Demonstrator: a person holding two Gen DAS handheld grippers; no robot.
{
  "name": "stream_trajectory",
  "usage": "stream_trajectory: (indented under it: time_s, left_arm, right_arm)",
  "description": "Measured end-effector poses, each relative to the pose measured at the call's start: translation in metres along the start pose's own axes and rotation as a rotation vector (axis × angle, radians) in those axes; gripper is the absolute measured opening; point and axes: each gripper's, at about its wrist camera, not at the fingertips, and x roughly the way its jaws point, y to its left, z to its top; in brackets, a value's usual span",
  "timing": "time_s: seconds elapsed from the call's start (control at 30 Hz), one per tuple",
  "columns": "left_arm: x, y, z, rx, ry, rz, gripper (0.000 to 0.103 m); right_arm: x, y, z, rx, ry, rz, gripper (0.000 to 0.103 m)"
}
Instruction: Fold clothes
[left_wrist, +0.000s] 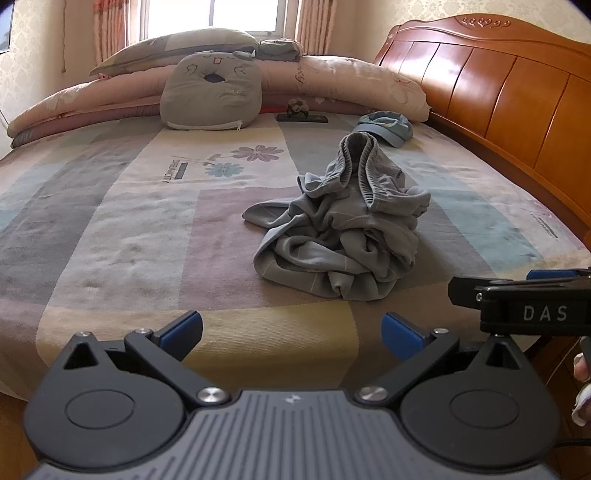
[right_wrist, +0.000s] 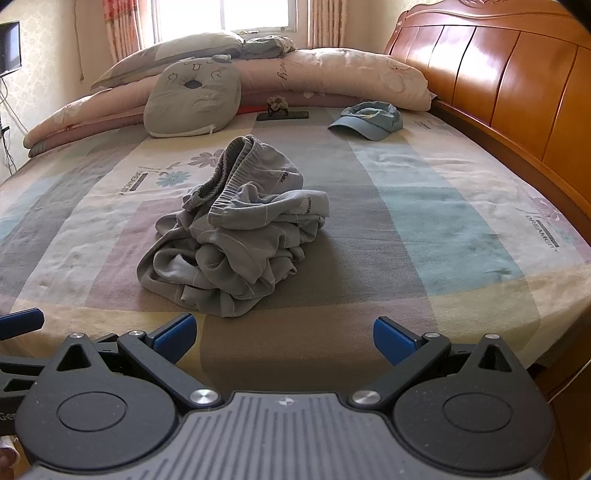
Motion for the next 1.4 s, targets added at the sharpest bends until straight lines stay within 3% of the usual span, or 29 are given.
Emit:
stream_trajectory:
  time_s: [0.63,1.4]
  left_arm:
    - [0.016,0.001,0.006,-0.006,0.022,0.005,0.102]
    - [0.081,0.008,0.041,-0.008,0.091,0.031,0.102]
  right_arm:
    - [0.013,-0.002,0.007,-0.004,0.016,0.002,0.103]
    - [0.084,-0.008,0.043,-0.002,0.084,0.01,0.103]
